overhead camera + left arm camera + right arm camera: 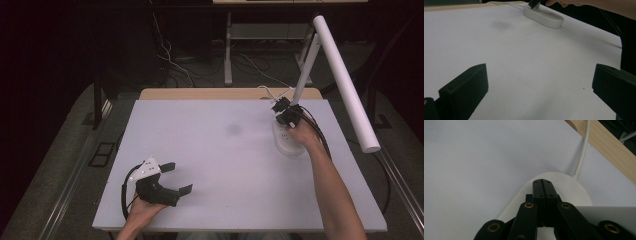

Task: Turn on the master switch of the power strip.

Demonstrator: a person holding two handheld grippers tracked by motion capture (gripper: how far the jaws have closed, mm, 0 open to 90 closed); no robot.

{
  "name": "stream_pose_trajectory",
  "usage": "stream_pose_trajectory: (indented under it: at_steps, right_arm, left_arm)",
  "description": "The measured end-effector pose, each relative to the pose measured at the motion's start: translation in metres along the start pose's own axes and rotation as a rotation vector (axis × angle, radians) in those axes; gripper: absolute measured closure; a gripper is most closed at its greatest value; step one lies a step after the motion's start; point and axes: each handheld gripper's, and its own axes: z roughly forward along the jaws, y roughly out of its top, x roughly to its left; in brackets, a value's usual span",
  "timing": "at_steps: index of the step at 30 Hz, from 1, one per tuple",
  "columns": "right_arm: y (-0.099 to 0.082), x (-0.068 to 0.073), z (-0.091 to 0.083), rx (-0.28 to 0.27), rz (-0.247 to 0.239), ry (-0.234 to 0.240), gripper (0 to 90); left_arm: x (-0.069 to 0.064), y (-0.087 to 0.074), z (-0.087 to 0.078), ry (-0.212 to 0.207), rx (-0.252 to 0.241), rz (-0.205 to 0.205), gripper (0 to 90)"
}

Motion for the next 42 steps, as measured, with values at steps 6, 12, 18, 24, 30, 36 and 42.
stream_pose_trajectory:
  at_steps: [6, 12, 18, 24, 30, 36, 42]
  right_arm:
    - [-0.0006, 0.0065, 0.0012, -0.004, -0.032, -0.037, 89.7]
    - [-0.0050, 0.0026, 0.0015, -0.024, 0.024, -0.017, 89.9]
    - [-0.0062, 0.0013, 0.0020, -0.026, 0.034, -0.008, 90.0]
    - [-0.0061, 0.0010, 0.0023, -0.021, 0.043, -0.003, 90.0]
    - [-0.0070, 0.0014, 0.0022, -0.025, 0.034, -0.003, 90.0]
    - [-0.0051, 0.0070, 0.0001, -0.018, 0.008, -0.020, 89.8]
    - [-0.0029, 0.0098, -0.0029, -0.008, -0.003, -0.029, 89.8]
  left_arm:
    - [-0.0008, -0.0004, 0.0000, -0.001, 0.002, 0.000, 0.0]
    - [-0.0024, -0.0007, -0.0003, -0.003, 0.004, 0.006, 0.0]
    - [-0.0014, -0.0013, -0.0021, 0.002, 0.002, 0.002, 0.0]
    - [-0.0019, -0.0015, -0.0010, 0.002, 0.007, 0.005, 0.0]
    - [-0.0015, -0.0014, 0.0001, -0.004, 0.012, 0.010, 0.0]
    - [-0.0006, -0.0011, 0.0007, -0.003, 0.011, 0.004, 0.0]
    - [-0.0016, -0.0007, 0.0016, -0.005, 0.010, 0.005, 0.0]
